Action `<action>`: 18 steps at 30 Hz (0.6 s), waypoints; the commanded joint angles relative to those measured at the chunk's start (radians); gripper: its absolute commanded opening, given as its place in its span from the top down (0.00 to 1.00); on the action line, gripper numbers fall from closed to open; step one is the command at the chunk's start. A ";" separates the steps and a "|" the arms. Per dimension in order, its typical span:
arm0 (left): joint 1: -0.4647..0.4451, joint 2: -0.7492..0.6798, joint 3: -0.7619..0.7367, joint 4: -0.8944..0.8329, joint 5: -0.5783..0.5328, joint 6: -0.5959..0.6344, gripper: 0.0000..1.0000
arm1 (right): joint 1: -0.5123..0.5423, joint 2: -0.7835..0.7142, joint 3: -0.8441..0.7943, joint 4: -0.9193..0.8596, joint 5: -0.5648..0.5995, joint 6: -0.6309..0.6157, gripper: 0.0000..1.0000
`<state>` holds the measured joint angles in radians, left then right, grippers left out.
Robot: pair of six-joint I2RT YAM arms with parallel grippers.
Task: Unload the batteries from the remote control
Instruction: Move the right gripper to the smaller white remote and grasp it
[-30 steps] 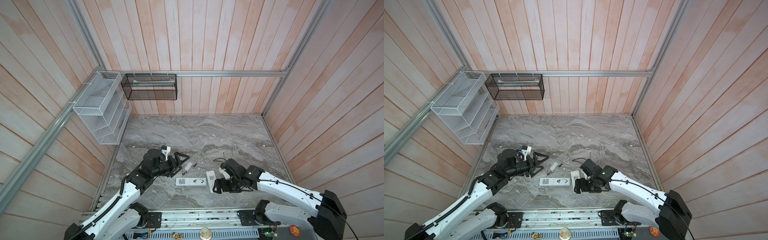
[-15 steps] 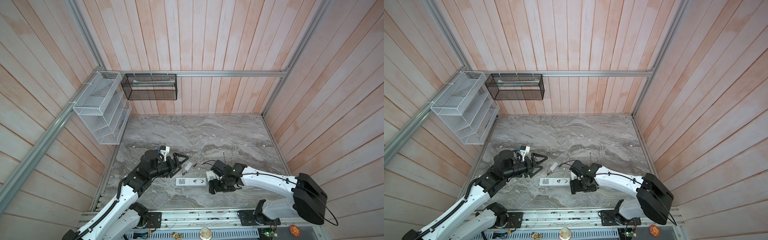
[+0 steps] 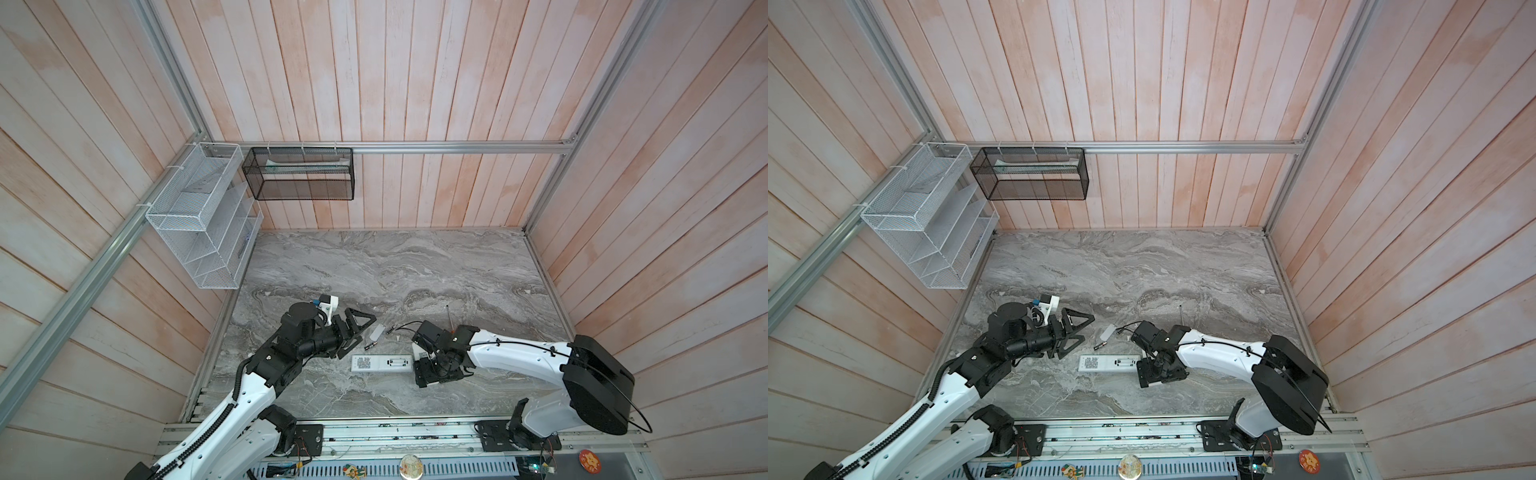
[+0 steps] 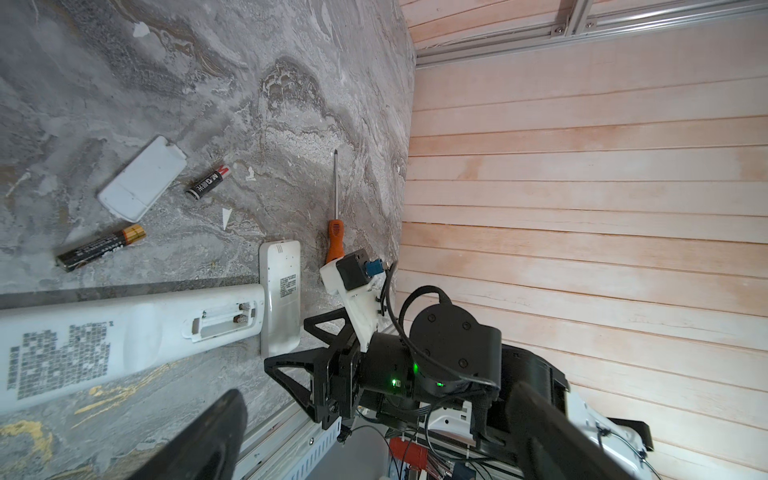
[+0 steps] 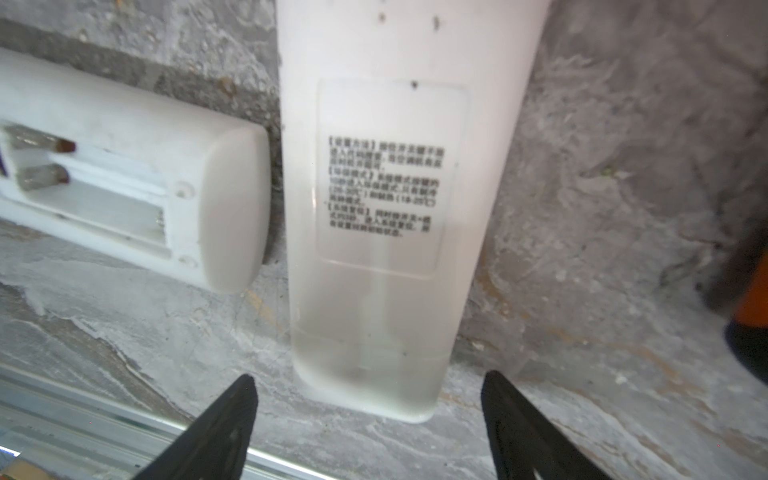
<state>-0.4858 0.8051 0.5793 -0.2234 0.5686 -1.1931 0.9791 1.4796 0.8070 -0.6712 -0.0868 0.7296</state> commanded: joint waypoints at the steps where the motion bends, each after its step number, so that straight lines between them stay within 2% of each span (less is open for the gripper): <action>1: 0.005 -0.026 -0.012 -0.018 -0.015 -0.006 0.00 | 0.012 0.026 0.021 0.010 0.036 -0.009 0.17; 9: 0.004 -0.044 -0.032 -0.006 -0.022 -0.033 0.00 | 0.026 0.068 0.035 0.014 0.066 -0.021 0.23; 18: 0.005 -0.058 -0.044 -0.008 -0.027 -0.042 0.00 | 0.033 0.098 0.046 0.011 0.104 -0.016 0.37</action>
<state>-0.4858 0.7624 0.5526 -0.2325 0.5613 -1.2282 1.0058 1.5497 0.8383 -0.6586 -0.0147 0.7177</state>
